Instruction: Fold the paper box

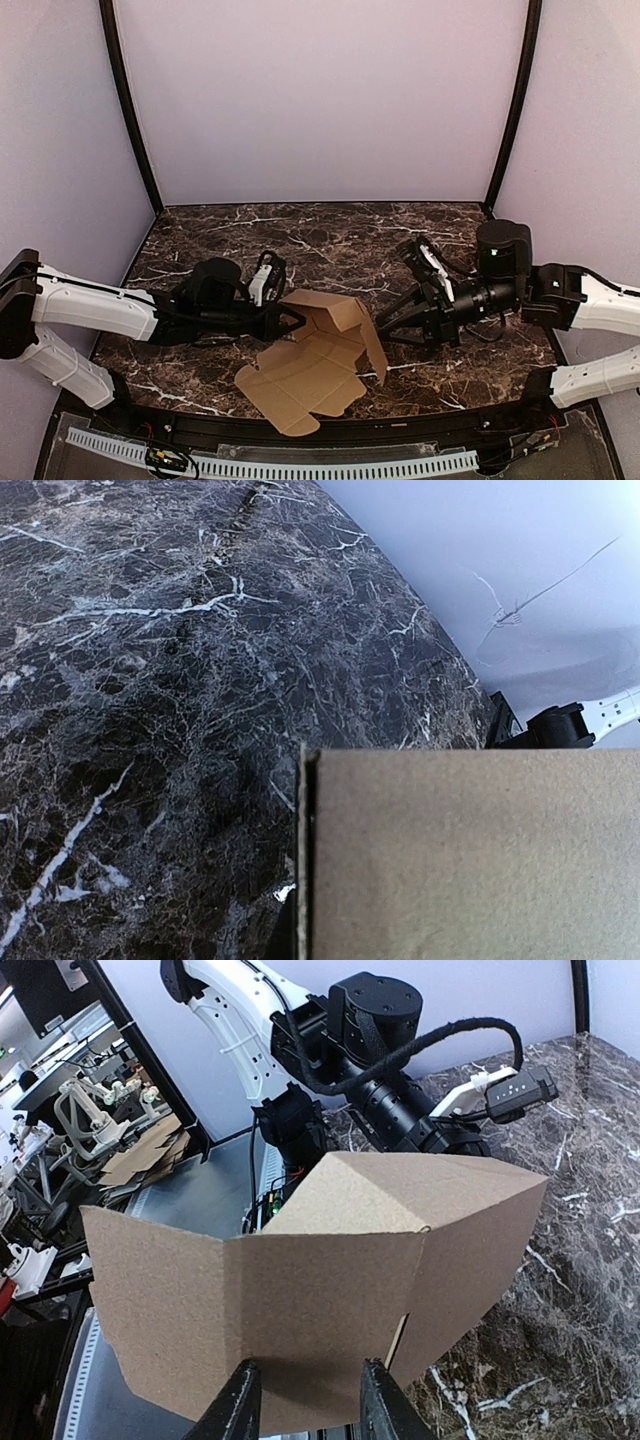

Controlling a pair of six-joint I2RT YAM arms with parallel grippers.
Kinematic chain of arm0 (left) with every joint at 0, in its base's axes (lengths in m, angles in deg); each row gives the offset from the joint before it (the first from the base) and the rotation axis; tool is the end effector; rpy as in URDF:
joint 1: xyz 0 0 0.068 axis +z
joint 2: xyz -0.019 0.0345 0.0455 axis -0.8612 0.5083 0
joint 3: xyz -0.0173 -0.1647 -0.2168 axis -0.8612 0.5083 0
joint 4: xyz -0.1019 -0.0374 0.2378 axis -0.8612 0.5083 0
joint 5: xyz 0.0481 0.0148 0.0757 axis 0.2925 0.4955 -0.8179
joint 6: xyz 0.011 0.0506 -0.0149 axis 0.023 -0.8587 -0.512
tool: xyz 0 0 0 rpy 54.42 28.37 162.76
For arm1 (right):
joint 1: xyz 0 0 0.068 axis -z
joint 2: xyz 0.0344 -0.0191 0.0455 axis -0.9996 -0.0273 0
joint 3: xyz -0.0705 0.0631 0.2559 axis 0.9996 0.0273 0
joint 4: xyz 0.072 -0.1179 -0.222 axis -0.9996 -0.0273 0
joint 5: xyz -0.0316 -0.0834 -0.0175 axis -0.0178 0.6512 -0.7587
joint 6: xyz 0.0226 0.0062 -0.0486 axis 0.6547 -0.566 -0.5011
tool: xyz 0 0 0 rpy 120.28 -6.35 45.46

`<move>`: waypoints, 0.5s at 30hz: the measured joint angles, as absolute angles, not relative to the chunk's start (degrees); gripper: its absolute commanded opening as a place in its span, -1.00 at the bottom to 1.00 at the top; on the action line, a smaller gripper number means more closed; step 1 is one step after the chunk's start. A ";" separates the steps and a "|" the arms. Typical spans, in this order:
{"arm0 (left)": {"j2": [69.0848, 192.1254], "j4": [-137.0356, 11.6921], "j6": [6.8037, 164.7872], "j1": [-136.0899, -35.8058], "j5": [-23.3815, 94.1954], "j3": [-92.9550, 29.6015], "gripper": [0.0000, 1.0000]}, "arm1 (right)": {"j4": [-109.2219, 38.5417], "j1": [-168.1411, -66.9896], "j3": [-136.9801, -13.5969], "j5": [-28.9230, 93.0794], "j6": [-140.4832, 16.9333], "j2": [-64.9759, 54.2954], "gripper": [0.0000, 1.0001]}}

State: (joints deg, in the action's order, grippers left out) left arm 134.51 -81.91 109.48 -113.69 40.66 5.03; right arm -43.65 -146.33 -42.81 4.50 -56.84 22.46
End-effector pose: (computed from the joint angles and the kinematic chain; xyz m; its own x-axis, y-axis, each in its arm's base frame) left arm 0.1624 -0.2399 0.2050 -0.7110 0.0267 -0.7026 0.6181 0.5002 -0.6065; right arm 0.0950 0.1900 0.3075 -0.3697 -0.2760 -0.8872 -0.9259 0.0293 0.3766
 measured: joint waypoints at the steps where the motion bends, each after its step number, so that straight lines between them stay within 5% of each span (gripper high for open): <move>1: 134.70 -81.91 109.70 -113.69 40.58 5.01 -0.98 | -43.72 -146.70 -42.85 5.46 -56.93 22.01 -0.36; 15: 135.14 -81.41 112.37 -113.66 37.91 4.53 -0.98 | -44.79 -148.40 -44.52 14.79 -57.15 20.56 -0.34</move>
State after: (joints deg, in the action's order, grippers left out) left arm 135.14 -81.41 112.37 -113.66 37.91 4.53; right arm -44.79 -148.40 -44.52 14.79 -57.15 20.56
